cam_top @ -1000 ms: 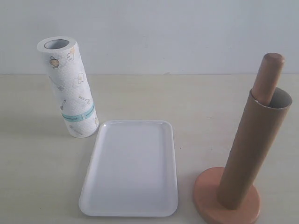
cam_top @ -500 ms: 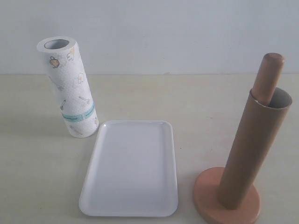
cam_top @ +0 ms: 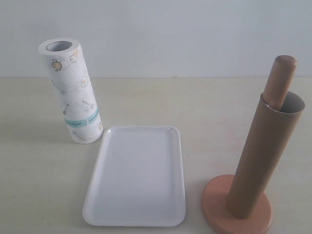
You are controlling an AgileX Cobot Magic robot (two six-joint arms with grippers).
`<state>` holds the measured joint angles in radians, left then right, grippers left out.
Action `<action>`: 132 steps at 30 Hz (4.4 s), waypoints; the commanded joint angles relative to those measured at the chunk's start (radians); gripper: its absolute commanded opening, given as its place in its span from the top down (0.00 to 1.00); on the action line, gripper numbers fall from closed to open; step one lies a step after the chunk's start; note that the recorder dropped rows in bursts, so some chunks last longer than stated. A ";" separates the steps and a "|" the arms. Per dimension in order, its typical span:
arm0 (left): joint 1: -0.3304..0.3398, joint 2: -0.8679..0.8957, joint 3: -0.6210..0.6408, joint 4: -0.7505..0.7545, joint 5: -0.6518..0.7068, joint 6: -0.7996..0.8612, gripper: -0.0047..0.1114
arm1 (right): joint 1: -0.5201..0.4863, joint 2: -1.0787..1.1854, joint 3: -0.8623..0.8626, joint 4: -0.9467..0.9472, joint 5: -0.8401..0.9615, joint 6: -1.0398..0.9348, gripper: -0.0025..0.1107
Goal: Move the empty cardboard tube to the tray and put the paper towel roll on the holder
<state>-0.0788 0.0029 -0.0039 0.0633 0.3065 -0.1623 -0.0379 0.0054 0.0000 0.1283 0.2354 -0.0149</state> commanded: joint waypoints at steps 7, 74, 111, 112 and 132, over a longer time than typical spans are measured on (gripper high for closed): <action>-0.005 -0.003 0.004 0.001 -0.015 -0.007 0.92 | 0.000 -0.005 0.000 0.150 -0.273 0.282 0.98; -0.005 -0.003 0.004 0.001 -0.015 -0.007 0.92 | 0.000 0.726 -0.093 1.616 0.451 -1.863 0.32; -0.005 -0.003 0.004 0.001 -0.015 -0.007 0.92 | 0.000 0.726 -0.140 1.616 0.467 -1.607 0.32; -0.005 -0.003 0.004 0.001 -0.015 -0.007 0.92 | 0.000 0.726 -0.140 1.581 0.455 -1.561 0.32; -0.005 -0.003 0.004 0.003 -0.015 -0.007 0.92 | 0.000 0.431 -0.210 0.979 0.364 -0.784 0.32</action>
<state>-0.0788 0.0029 -0.0039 0.0633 0.3049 -0.1623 -0.0379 0.5056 -0.2028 1.1792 0.6217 -0.9101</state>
